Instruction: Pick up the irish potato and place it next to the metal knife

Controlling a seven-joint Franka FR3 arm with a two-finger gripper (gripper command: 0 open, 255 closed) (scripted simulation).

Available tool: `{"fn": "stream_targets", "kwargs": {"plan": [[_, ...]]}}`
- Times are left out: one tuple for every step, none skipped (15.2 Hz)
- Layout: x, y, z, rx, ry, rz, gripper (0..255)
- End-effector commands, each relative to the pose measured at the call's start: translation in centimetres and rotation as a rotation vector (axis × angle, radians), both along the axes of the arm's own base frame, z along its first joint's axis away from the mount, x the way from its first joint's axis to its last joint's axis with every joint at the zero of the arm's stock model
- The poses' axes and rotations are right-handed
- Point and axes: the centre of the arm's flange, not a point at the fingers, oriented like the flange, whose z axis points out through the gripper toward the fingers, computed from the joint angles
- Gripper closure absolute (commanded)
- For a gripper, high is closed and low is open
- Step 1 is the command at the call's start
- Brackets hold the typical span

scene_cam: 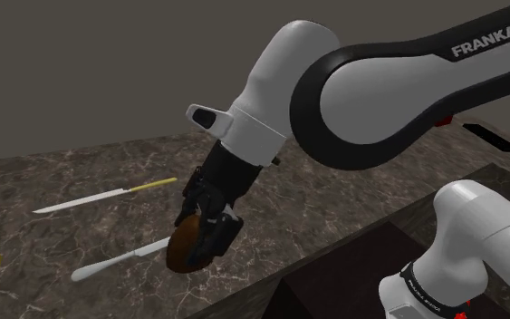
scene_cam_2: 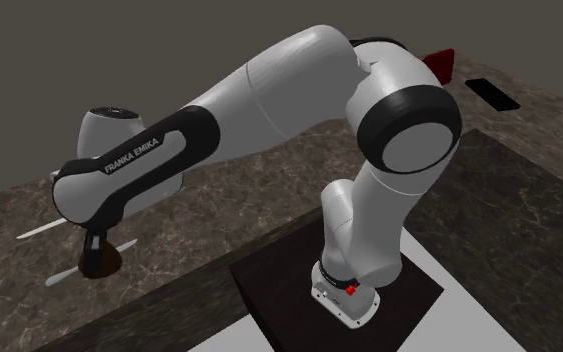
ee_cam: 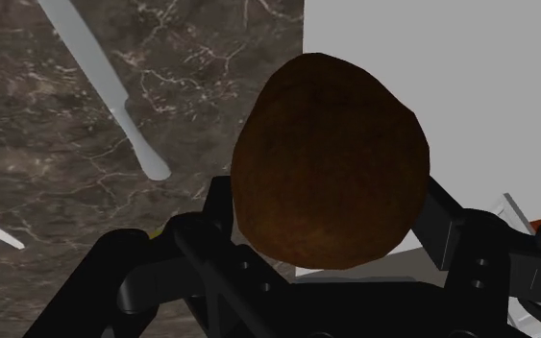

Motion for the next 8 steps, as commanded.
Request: {"fn": "stream_targets", "kwargs": {"plan": [[0.0, 0.0, -0.9, 0.001, 0.000, 0.000, 255], [0.0, 0.0, -1.4, 0.001, 0.000, 0.000, 255], [0.0, 0.0, -1.9, 0.001, 0.000, 0.000, 255], [0.0, 0.0, -2.5, 0.001, 0.000, 0.000, 255], [0.0, 0.0, -3.0, 0.001, 0.000, 0.000, 255], [0.0, 0.0, -3.5, 0.001, 0.000, 0.000, 255], [0.0, 0.0, -4.0, 0.001, 0.000, 0.000, 255], [0.0, 0.0, -4.6, 0.001, 0.000, 0.000, 255]]}}
